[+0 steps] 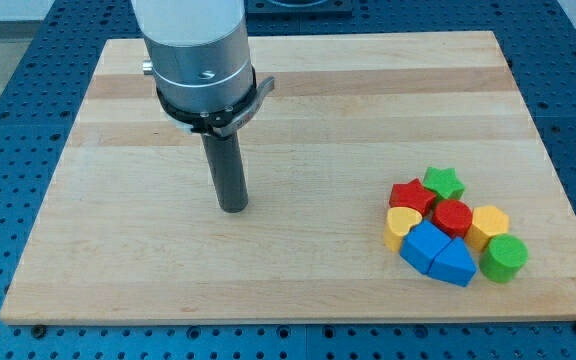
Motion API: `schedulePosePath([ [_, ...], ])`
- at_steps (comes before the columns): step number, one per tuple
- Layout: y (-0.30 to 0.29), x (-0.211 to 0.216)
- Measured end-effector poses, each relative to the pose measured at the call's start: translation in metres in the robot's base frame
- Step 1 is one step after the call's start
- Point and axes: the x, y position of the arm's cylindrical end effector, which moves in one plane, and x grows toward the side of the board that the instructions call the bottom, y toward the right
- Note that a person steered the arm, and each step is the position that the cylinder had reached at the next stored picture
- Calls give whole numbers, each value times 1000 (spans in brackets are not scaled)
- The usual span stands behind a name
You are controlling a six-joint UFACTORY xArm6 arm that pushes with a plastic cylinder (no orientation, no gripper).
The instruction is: Move your arm to the right of the yellow hexagon
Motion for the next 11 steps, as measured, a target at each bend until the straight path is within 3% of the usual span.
schedulePosePath([
  [1, 1, -5],
  [2, 38, -43],
  [4, 178, -88],
  [5, 271, -88],
  [6, 317, -88],
  [7, 318, -84],
  [8, 346, -41],
  [11, 374, 28],
])
